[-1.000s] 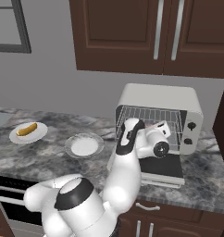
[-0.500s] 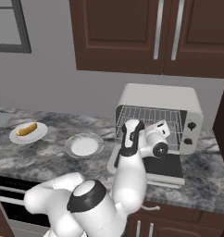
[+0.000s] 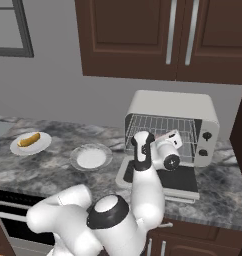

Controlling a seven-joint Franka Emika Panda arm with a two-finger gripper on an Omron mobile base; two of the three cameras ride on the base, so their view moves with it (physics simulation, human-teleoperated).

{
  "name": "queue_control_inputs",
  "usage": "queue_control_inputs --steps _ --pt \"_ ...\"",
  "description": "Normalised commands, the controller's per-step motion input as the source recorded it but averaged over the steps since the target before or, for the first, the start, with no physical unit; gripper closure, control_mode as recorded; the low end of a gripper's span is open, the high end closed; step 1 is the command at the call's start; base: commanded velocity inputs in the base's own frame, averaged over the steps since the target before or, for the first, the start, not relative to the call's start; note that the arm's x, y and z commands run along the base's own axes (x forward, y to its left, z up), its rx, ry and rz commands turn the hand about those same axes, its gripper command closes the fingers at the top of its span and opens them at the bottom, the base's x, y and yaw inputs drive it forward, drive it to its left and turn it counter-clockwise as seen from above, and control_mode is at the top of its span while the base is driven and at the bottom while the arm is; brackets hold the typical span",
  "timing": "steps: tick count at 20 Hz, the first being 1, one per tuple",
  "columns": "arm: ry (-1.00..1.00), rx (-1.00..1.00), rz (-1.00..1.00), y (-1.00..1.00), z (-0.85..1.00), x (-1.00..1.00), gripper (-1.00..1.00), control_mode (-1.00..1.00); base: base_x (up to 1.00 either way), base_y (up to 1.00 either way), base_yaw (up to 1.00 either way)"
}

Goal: Open the toaster oven door. Place the hotdog bun on the top rack in the toaster oven and place the steak on the bottom rack.

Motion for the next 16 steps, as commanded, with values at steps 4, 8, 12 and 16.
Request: queue_control_inputs --steps 4,8,12,16 --pt "0.00 -0.02 0.00 -0.08 -0.02 0.21 -1.00 -1.00 0.00 0.00 0.00" --pt "0.00 -0.03 -0.01 -0.11 -0.10 0.20 -1.00 -1.00 0.00 0.00 0.00" --pt "0.00 -0.01 0.00 -0.16 -0.09 0.03 -1.00 -1.00 0.00 0.00 0.00" --pt "0.00 0.00 0.00 -0.04 -0.07 0.15 -1.00 -1.00 0.00 0.00 0.00"
